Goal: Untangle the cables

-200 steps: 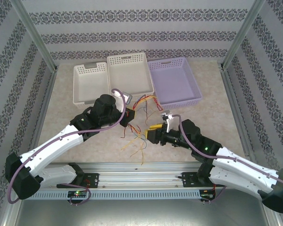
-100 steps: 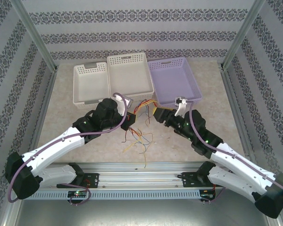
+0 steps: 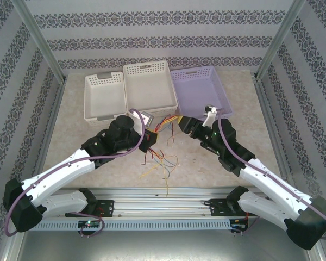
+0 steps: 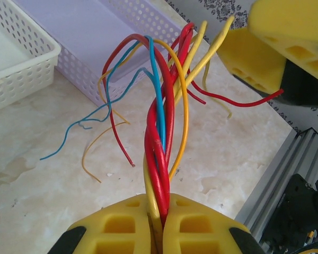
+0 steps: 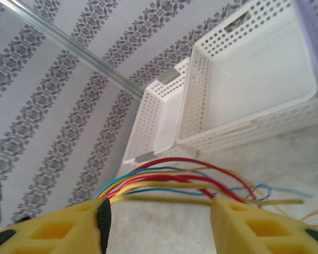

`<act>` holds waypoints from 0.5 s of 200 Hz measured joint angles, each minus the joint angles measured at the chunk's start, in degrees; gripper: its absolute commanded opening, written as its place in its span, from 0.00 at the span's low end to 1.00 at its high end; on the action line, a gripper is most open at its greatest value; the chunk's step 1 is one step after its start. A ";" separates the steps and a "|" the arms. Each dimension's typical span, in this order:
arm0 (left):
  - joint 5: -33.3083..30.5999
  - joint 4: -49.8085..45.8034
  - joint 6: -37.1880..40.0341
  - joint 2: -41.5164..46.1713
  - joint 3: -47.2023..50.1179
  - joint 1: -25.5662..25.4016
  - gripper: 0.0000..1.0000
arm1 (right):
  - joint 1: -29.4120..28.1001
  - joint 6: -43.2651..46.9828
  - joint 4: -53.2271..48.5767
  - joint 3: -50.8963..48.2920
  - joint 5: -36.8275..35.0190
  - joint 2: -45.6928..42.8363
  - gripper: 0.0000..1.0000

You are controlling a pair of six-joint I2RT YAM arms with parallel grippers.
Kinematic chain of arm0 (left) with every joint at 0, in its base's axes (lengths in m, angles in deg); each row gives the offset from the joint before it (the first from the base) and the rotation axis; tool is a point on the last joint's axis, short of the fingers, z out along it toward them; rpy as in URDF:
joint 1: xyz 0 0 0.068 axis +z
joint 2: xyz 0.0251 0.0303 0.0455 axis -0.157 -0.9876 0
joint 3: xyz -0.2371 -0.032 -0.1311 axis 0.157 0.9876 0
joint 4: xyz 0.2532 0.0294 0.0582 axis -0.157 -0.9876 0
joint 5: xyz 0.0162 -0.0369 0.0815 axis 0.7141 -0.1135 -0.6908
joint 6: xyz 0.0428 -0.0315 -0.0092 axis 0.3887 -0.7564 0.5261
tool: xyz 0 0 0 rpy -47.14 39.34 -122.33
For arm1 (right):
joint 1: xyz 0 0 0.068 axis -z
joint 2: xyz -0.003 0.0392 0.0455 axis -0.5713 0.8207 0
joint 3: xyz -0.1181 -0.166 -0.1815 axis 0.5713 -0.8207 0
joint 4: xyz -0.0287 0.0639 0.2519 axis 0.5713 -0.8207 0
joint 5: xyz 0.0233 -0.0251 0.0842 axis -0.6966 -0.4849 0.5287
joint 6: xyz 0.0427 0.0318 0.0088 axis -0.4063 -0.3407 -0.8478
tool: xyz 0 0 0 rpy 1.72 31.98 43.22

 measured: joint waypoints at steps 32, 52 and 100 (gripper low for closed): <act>-0.02 0.00 0.02 0.00 0.00 -0.07 0.00 | 0.13 3.98 -3.28 0.31 -2.43 -0.09 0.54; 0.00 0.00 0.02 0.00 0.00 -0.07 0.00 | 0.13 5.27 -3.69 0.31 -2.56 -0.09 0.54; 0.44 -0.02 0.07 0.00 0.00 -0.07 0.00 | 0.44 12.20 -3.78 0.52 -2.93 1.64 0.43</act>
